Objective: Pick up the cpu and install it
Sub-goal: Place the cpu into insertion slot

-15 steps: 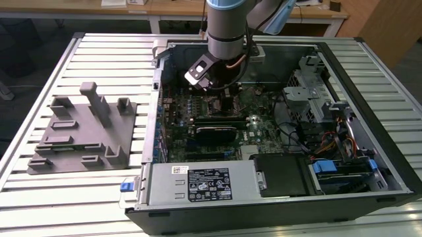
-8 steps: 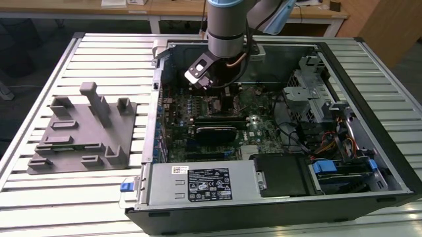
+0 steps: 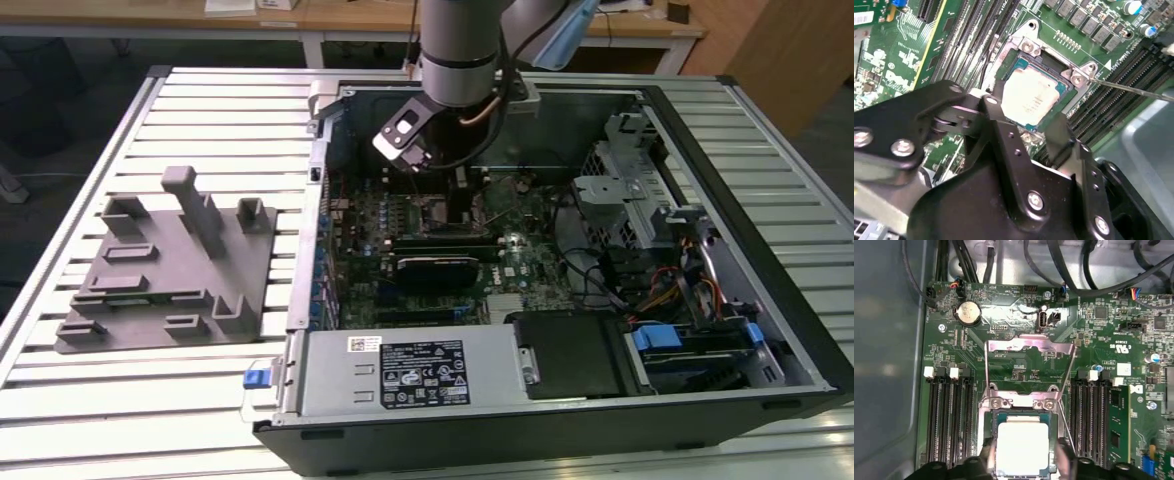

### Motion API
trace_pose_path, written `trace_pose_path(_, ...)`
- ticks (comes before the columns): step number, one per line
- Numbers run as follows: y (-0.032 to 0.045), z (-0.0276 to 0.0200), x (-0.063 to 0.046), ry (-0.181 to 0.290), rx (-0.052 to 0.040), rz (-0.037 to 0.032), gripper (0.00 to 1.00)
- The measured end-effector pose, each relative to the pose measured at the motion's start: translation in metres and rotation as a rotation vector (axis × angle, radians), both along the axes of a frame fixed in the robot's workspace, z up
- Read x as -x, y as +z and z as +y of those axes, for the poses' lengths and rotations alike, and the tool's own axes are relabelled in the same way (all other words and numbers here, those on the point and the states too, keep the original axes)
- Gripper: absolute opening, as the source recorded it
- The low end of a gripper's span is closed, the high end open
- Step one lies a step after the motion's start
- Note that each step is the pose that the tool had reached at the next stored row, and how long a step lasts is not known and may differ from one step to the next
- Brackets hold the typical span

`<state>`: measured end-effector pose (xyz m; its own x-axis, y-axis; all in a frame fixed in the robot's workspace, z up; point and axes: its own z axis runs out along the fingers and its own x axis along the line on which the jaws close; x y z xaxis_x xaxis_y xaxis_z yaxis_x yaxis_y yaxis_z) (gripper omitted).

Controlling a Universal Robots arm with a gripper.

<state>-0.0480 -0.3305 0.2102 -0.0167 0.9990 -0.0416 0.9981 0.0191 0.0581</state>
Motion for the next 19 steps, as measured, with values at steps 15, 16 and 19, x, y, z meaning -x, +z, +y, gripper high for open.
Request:
trace_pose_path(15, 0.0121, 0.0000, 0.000, 0.000, 0.0012, 0.0000, 0.11)
trace_pose_path(16, 0.0126, 0.0000, 0.000, 0.000, 0.0011, 0.0000, 0.11)
trace_pose_path(19, 0.0140, 0.0000, 0.000, 0.000, 0.0011, 0.0000, 0.11)
